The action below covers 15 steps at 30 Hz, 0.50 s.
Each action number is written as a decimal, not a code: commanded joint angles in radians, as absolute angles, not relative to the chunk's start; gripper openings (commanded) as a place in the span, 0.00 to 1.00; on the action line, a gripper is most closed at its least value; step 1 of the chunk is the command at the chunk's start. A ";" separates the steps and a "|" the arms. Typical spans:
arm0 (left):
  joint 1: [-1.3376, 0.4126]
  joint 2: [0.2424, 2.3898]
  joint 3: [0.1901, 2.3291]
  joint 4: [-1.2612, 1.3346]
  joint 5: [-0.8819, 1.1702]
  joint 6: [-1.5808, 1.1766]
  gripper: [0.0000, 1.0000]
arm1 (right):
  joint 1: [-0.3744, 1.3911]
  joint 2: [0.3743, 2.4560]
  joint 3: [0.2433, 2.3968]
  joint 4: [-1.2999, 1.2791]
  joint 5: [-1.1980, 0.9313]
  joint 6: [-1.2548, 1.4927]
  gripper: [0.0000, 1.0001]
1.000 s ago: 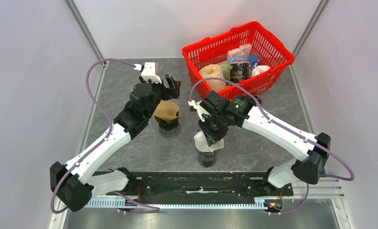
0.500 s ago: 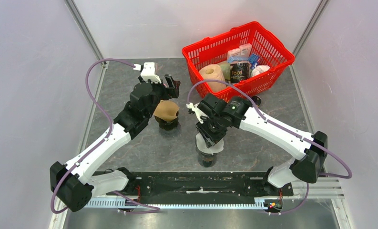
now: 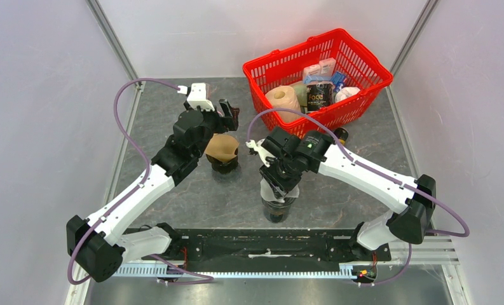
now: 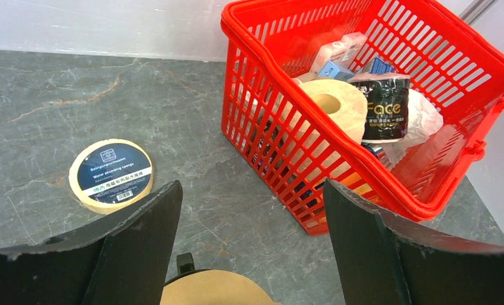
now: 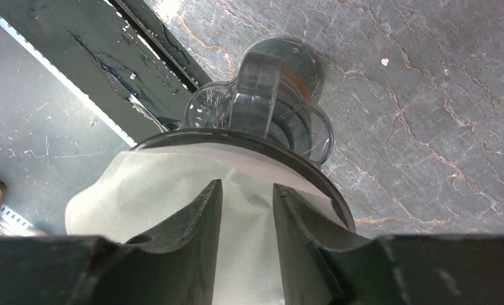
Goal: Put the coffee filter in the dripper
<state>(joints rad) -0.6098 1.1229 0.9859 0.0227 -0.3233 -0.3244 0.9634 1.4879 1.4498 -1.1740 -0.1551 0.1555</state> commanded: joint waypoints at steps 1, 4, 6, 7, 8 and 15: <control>-0.604 1.095 0.988 0.029 -0.351 -0.310 0.88 | 0.969 1.487 1.460 -1.166 -0.141 0.137 0.40; -0.604 1.094 0.988 0.029 -0.352 -0.310 0.88 | 0.969 1.495 1.460 -1.164 -0.145 0.139 0.34; -0.604 1.095 0.987 0.029 -0.351 -0.309 0.88 | 0.971 1.499 1.460 -1.162 -0.147 0.141 0.30; -0.605 1.095 0.986 0.029 -0.352 -0.309 0.88 | 0.971 1.501 1.460 -1.160 -0.146 0.141 0.29; -0.604 1.095 0.986 0.030 -0.351 -0.308 0.88 | 0.971 1.502 1.459 -1.157 -0.147 0.142 0.29; -0.605 1.095 0.985 0.031 -0.352 -0.307 0.88 | 0.971 1.515 1.441 -1.144 -0.140 0.153 0.28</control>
